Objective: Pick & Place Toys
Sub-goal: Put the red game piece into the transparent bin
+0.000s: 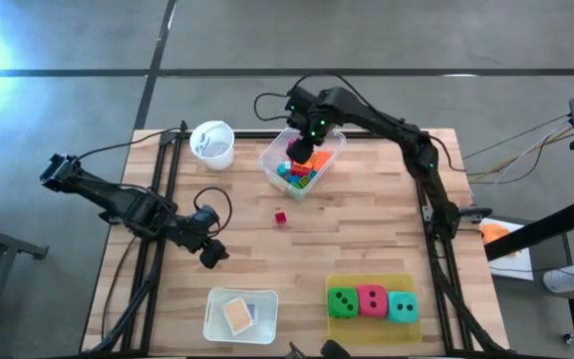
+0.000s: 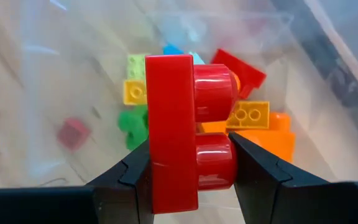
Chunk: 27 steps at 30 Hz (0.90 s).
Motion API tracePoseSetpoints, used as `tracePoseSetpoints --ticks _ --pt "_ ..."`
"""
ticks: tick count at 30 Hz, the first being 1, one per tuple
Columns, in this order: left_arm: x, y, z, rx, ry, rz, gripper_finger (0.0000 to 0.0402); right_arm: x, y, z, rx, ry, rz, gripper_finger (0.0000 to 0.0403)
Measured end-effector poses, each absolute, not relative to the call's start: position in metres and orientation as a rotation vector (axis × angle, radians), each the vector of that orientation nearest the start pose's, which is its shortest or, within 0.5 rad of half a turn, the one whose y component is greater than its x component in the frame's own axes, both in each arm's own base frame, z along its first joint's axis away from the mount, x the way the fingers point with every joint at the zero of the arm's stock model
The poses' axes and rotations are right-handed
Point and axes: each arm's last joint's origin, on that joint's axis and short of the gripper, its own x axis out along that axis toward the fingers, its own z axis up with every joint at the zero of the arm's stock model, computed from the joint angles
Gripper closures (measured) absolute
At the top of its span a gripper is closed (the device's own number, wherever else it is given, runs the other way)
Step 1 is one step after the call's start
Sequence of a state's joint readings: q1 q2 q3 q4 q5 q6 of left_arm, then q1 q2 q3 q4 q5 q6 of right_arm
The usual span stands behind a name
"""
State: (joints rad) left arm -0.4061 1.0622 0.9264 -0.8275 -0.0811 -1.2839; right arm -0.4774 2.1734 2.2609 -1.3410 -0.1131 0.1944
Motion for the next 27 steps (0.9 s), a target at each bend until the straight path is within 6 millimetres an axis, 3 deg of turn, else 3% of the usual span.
tracePoseSetpoints --ticks 16,27 --pt "0.182 -0.076 0.281 -0.943 0.968 0.335 0.0096 0.401 -0.191 0.247 0.487 1.294 -0.416 0.0250" --pt "0.182 -0.076 0.281 -0.943 0.968 0.335 0.0096 0.404 -0.193 0.227 0.484 1.270 -0.411 0.0250"
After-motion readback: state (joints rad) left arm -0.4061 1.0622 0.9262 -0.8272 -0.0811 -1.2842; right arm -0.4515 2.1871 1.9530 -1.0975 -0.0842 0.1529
